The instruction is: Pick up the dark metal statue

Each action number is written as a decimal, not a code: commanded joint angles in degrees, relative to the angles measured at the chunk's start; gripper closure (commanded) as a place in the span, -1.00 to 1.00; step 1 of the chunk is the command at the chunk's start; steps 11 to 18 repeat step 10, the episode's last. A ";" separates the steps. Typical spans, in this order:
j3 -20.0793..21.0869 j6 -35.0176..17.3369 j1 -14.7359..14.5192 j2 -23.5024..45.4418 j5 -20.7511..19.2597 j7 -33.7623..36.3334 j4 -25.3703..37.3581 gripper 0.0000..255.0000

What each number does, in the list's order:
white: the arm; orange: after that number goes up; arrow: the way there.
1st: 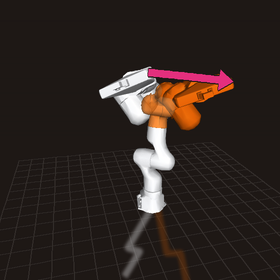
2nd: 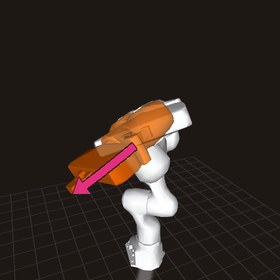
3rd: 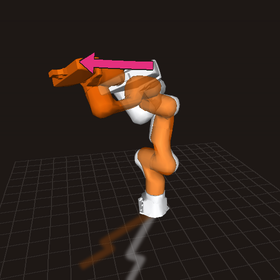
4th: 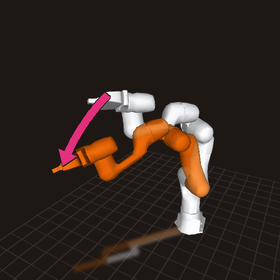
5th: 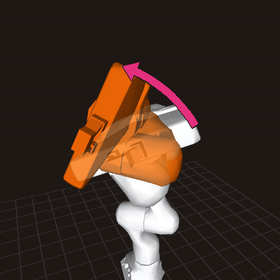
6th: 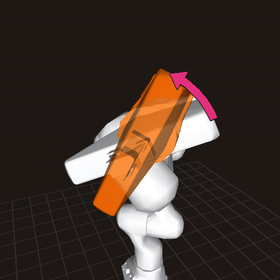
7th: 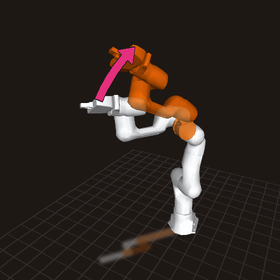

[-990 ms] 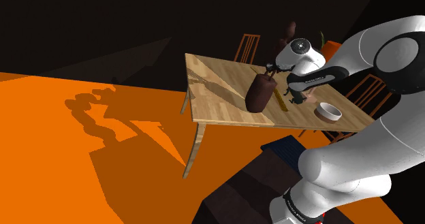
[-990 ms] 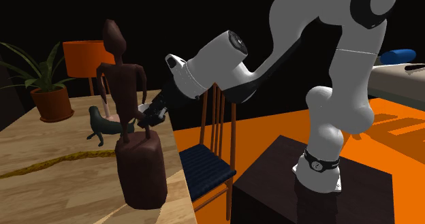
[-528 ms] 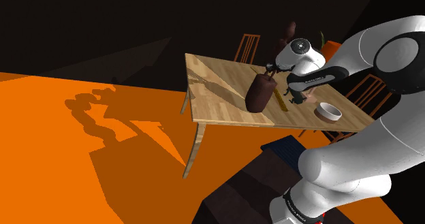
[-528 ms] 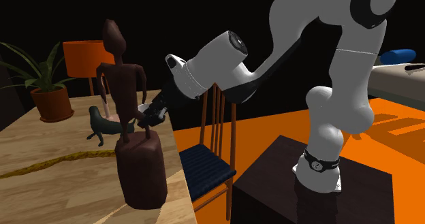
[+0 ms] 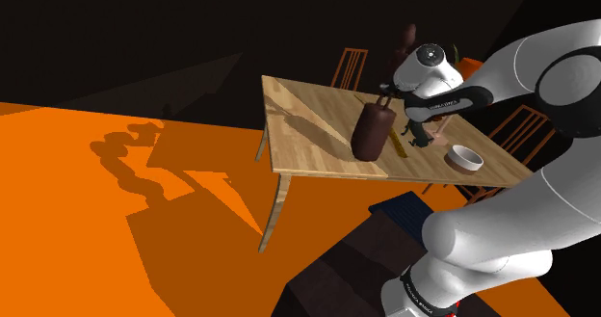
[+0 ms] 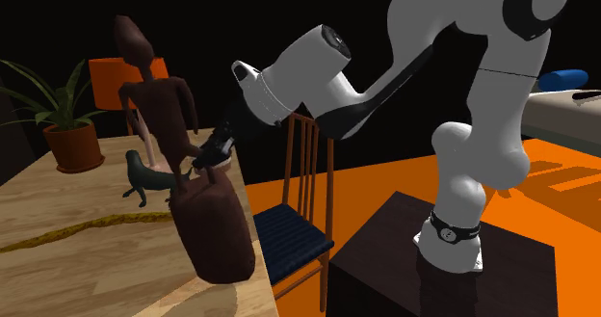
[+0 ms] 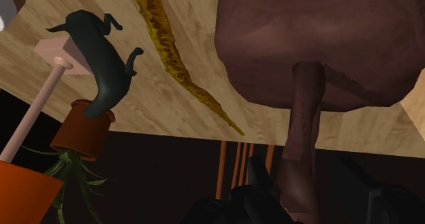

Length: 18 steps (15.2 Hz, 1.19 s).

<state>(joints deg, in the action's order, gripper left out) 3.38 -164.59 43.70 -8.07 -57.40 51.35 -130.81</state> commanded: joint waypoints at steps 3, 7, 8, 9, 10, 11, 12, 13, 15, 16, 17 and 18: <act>-0.79 1.76 -1.45 -1.95 5.80 -5.68 0.65 1.00; -1.56 3.84 -2.90 -3.24 10.38 -10.24 1.78 1.00; -1.73 4.39 -3.24 -3.53 11.41 -11.28 2.12 1.00; -1.77 4.47 -3.30 -3.57 11.56 -11.43 2.17 1.00; -1.77 4.47 -3.31 -3.57 11.56 -11.43 2.16 1.00; -1.77 4.47 -3.31 -3.57 11.56 -11.43 2.16 1.00; -1.77 4.47 -3.31 -3.57 11.56 -11.43 2.16 1.00; -1.77 4.47 -3.31 -3.57 11.56 -11.43 2.16 1.00; -1.77 4.47 -3.31 -3.57 11.56 -11.43 2.16 1.00; -1.77 4.47 -3.31 -3.57 11.56 -11.43 2.16 1.00; -1.77 4.47 -3.31 -3.57 11.56 -11.43 2.16 1.00; -1.77 4.47 -3.31 -3.57 11.56 -11.43 2.16 1.00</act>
